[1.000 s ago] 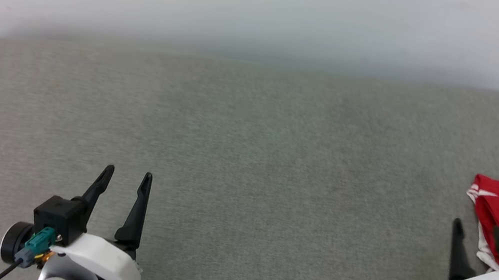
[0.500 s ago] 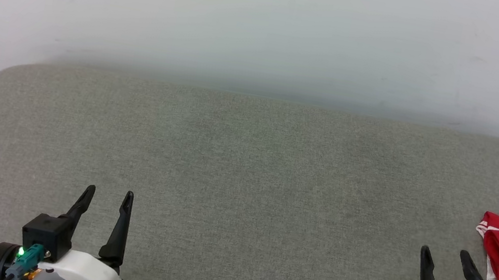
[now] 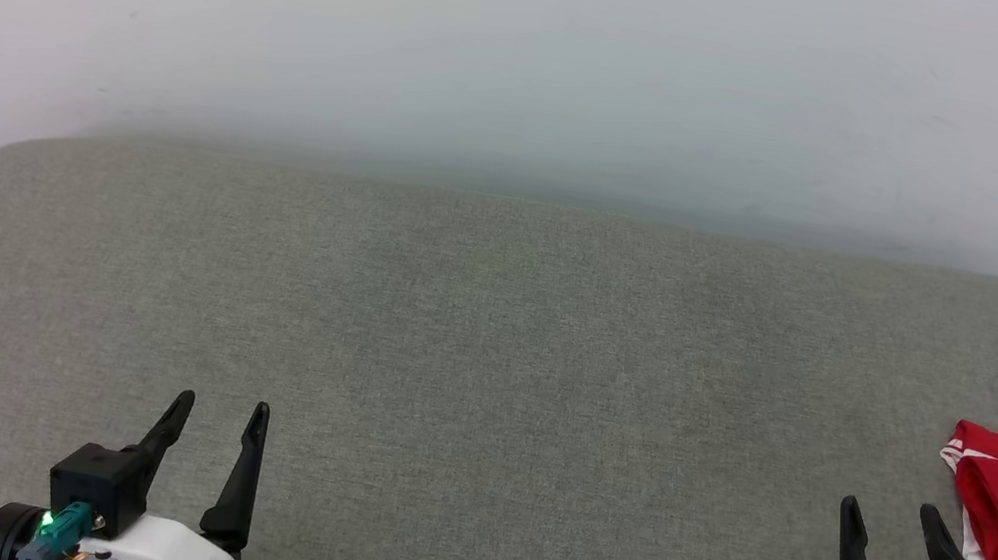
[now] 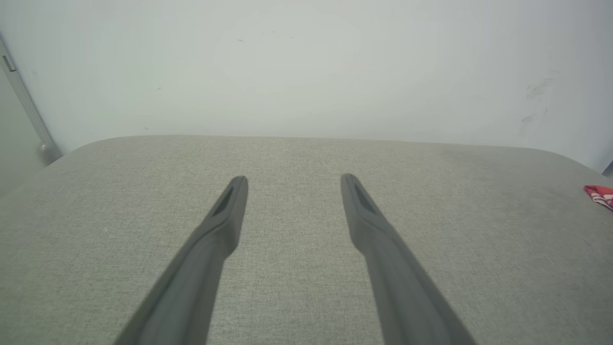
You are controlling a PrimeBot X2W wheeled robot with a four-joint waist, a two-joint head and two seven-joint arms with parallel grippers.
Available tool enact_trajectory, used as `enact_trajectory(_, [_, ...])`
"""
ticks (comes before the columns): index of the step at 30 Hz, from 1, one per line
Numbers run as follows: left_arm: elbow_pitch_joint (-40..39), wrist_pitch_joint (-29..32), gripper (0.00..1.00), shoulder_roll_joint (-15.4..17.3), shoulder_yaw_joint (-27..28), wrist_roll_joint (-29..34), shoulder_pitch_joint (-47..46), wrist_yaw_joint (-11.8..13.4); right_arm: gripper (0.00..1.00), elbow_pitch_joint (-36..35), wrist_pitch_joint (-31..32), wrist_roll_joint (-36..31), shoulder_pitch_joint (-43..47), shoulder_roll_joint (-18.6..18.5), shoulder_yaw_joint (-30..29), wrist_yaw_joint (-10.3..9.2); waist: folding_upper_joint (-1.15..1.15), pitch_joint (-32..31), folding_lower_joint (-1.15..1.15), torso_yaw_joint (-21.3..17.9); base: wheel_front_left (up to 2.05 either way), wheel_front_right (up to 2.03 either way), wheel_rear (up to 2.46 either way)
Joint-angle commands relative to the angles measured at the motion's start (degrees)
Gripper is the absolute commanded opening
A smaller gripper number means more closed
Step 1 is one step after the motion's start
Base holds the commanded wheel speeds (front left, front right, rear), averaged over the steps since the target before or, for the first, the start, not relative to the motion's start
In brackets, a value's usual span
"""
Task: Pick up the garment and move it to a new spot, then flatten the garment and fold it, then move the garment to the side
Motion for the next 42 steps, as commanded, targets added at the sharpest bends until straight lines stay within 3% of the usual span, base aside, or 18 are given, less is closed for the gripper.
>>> enact_trajectory(1, [0.17, -0.38, 1.0, -0.31, 0.33, 0.56, -0.08, -0.19, 1.0, -0.32, -0.3, -0.19, -0.7, 0.13, 0.13, -0.04, 0.0, 0.08, 0.0, 0.13, 0.0, 0.0, 0.0])
enact_trajectory(9, [0.47, -0.34, 1.0, -1.02, 1.01, 0.75, -0.42, -0.54, 1.0, -0.52, -0.39, 0.95, -0.74, 0.13, 0.66, -0.04, 0.0, 0.22, 0.0, 0.22, 0.0, 0.0, 0.0])
enact_trajectory(10, [0.57, -0.02, 0.0, -1.14, 0.96, 0.49, 0.0, -0.52, 0.0, -0.09, -0.28, 0.78, -0.28, 0.0, 0.65, 0.0, 0.0, 0.22, 0.0, 0.21, 0.0, 0.0, 0.0])
enact_trajectory(42, [3.0, 7.83, 0.0, -7.81, 11.31, -23.13, -1.61, -7.48, 0.0, 6.95, 2.08, 33.11, -5.01, -0.15, -0.35, -0.01, 0.0, 0.91, 0.0, -0.02, 0.0, 0.0, 0.0])
